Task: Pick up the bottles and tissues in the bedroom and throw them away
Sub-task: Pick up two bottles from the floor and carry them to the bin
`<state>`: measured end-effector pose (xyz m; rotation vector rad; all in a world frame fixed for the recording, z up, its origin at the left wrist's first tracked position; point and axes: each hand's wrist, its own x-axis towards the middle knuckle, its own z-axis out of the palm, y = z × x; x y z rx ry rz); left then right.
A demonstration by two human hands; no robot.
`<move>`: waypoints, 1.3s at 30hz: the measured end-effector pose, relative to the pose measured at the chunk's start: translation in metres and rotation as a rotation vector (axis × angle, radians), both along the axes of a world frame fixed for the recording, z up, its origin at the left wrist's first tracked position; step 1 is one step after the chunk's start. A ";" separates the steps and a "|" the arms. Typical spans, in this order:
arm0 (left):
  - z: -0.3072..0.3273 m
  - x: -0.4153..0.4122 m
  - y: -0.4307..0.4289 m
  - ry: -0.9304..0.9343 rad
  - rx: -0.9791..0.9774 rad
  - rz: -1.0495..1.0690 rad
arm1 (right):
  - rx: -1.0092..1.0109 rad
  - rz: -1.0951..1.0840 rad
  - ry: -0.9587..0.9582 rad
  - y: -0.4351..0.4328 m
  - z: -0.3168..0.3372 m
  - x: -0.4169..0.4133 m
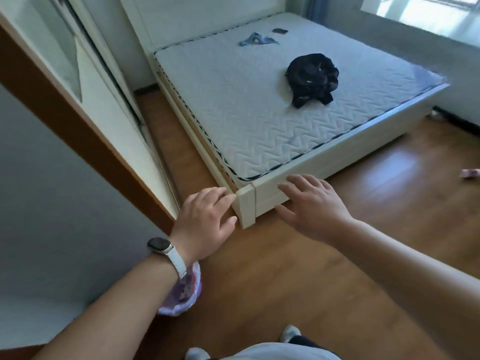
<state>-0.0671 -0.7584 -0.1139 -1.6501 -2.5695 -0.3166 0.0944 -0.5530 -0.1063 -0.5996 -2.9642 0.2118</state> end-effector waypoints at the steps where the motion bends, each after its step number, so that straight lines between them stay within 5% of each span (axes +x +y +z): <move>1: 0.002 0.007 0.019 0.004 -0.001 -0.026 | -0.003 -0.025 -0.002 0.015 0.000 0.013; 16: 0.015 0.055 0.229 0.004 0.043 -0.368 | 0.006 -0.422 0.052 0.151 0.005 0.124; 39: 0.003 -0.092 0.577 -0.066 0.028 -0.794 | 0.096 -0.934 -0.009 0.370 0.005 0.026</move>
